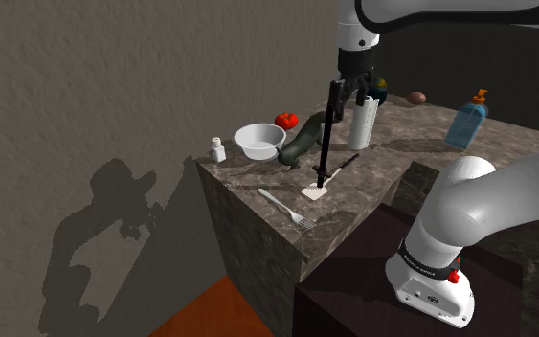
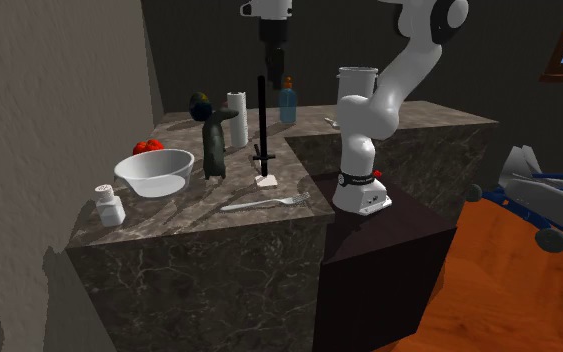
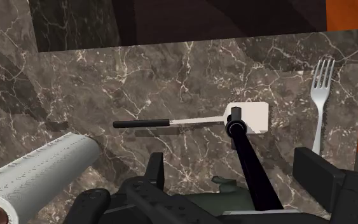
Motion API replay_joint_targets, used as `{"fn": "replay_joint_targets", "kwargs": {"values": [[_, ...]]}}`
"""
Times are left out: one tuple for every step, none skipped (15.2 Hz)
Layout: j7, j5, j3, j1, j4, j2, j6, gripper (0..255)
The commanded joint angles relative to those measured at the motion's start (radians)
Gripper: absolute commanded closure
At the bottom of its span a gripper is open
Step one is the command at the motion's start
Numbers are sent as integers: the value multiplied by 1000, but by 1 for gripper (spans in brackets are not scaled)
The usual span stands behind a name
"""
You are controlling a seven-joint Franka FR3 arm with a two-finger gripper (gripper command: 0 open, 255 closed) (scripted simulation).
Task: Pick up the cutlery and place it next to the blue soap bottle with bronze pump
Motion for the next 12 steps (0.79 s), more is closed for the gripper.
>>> {"fn": "replay_joint_targets", "kwargs": {"values": [[0,0,0,0,0,0,0,0],[15,12,10,6,-27,-1,22,0],[30,24,21,11,-52,0,45,0],[45,37,31,17,-77,2,69,0],[60,49,42,24,-101,5,93,0],[75,62,54,30,-124,9,117,0],[89,75,65,37,-146,15,142,0],[104,87,76,44,-167,22,168,0],[118,100,88,52,-187,30,194,0],[132,114,100,59,-206,40,220,0],[146,127,113,67,-223,51,248,0],[160,140,125,75,-240,65,276,0]]}}
